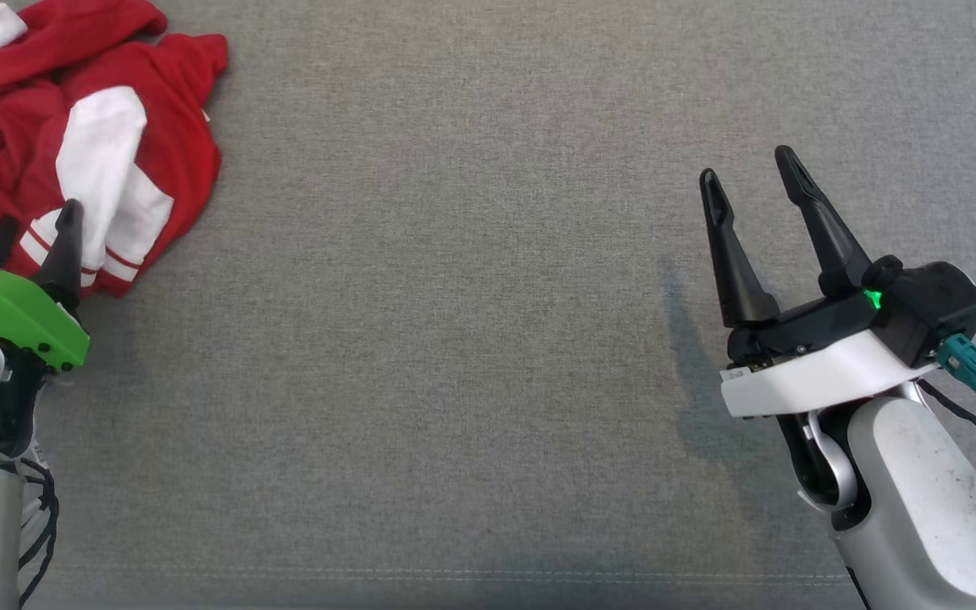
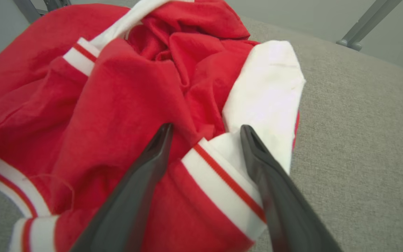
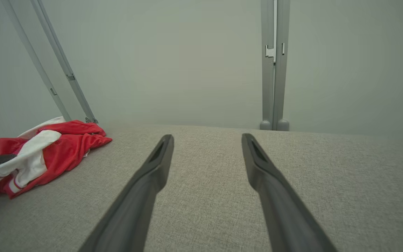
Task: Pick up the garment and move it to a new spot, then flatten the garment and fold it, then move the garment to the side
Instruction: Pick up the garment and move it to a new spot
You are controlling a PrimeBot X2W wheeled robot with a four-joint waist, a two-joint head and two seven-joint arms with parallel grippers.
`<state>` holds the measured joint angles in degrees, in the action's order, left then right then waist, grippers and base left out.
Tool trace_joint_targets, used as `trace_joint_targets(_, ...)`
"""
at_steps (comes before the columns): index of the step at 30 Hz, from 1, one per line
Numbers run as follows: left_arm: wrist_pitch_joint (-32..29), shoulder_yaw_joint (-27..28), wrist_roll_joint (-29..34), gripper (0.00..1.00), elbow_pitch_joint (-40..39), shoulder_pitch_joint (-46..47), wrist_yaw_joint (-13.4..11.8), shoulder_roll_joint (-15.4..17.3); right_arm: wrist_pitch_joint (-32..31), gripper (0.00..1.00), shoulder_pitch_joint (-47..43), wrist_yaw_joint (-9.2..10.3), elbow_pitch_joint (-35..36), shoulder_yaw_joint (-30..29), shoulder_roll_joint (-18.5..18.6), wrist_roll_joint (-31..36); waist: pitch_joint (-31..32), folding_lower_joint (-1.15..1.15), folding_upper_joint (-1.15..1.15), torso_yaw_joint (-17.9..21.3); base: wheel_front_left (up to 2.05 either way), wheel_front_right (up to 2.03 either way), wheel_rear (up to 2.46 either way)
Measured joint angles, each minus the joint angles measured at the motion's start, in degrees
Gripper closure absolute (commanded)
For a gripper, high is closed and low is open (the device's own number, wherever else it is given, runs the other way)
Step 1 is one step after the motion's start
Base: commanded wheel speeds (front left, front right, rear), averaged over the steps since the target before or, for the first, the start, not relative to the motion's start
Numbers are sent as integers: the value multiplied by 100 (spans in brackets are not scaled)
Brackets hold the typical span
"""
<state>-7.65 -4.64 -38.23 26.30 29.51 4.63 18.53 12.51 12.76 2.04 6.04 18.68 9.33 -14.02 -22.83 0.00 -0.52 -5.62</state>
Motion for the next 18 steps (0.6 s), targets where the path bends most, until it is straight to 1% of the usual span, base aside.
trace_joint_targets(2,-76,-87,1,0,158,105,45,15,4,0,3,0,-30,-14,-2,4,-65,0,0,52,0,0,0)
trace_joint_targets(10,-523,-198,60,0,845,276,46,73,10,0,116,1,-115,-10,-31,5,-163,0,0,144,0,0,0)
trace_joint_targets(11,-544,-204,60,39,890,317,46,73,13,0,116,1,-132,-9,-31,5,-163,0,0,150,0,0,0)
trace_joint_targets(12,-558,-208,60,75,933,365,46,74,14,0,116,1,-147,-9,-33,5,-161,0,0,157,0,0,0)
trace_joint_targets(13,-555,-215,60,100,978,408,47,74,18,0,116,1,-178,-10,-34,5,-155,0,0,162,0,0,0)
trace_joint_targets(18,-491,-261,60,100,1177,511,96,68,63,0,117,1,-311,-18,-38,4,-64,0,0,179,0,0,0)
